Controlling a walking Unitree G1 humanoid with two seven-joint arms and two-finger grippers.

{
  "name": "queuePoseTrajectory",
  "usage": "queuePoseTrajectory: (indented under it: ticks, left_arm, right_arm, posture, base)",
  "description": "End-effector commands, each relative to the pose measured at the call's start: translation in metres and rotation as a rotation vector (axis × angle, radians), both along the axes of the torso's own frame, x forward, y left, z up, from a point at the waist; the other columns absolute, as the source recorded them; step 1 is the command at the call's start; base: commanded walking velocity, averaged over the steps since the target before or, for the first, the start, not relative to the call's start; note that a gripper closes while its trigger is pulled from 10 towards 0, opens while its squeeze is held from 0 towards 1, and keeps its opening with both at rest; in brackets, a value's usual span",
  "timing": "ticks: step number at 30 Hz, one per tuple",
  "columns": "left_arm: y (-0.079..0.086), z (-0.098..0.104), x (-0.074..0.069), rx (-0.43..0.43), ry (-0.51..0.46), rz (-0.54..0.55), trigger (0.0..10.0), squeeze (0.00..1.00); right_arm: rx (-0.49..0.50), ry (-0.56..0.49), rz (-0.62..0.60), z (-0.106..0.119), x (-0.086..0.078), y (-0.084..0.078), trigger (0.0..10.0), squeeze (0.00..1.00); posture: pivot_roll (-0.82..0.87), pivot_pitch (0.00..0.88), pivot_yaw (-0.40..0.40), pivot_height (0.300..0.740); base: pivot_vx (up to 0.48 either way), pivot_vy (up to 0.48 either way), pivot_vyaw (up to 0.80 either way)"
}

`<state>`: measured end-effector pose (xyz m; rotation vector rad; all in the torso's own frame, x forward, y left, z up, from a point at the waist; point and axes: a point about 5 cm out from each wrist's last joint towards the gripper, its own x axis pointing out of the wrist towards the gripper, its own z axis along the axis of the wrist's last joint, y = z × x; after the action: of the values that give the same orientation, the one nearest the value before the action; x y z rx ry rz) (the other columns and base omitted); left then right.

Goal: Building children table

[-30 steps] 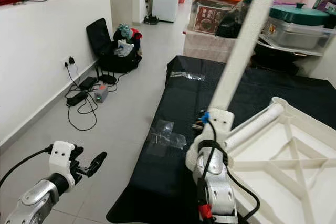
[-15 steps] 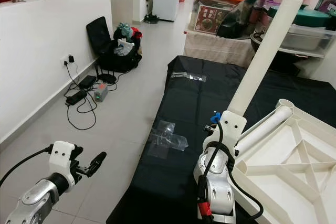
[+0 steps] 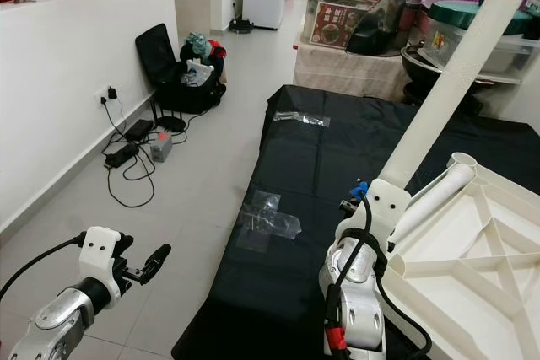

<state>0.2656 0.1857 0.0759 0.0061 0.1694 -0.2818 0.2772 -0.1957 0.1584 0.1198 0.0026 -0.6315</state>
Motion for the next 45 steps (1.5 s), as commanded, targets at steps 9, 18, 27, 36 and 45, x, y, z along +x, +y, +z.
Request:
queuePoseTrajectory:
  ticks: [9, 18, 27, 36, 45]
  left_arm:
    - [-0.001, -0.002, 0.002, 0.005, 0.007, -0.012, 10.0, 0.00]
    - [-0.003, -0.002, 0.002, 0.002, 0.007, -0.013, 10.0, 0.00]
    - [-0.003, -0.003, 0.002, 0.001, 0.007, -0.015, 10.0, 0.00]
    - [-0.003, -0.003, 0.003, 0.003, 0.005, -0.018, 10.0, 0.00]
    - [-0.003, -0.004, 0.003, 0.003, 0.006, -0.021, 10.0, 0.00]
  right_arm:
    - [0.001, 0.083, -0.046, -0.018, -0.009, -0.012, 10.0, 0.00]
    - [-0.065, 0.027, -0.026, -0.006, -0.006, -0.011, 10.0, 0.00]
    - [-0.082, 0.015, -0.011, -0.005, -0.005, -0.009, 10.0, 0.00]
    - [-0.105, -0.027, -0.007, 0.002, -0.004, -0.010, 10.0, 0.00]
    - [-0.107, -0.105, -0.016, 0.012, -0.004, -0.009, 10.0, 0.00]
  posture:
    - [0.09, 0.000, -0.061, 0.740]
    - [0.09, 0.000, -0.066, 0.740]
    - [0.09, 0.000, -0.065, 0.740]
    - [0.09, 0.000, -0.064, 0.740]
    - [0.09, 0.000, -0.061, 0.740]
  base:
    - [0.000, 0.000, 0.00]
    - [0.000, 0.000, 0.00]
    - [0.000, 0.000, 0.00]
    - [0.000, 0.000, 0.00]
    - [0.000, 0.000, 0.00]
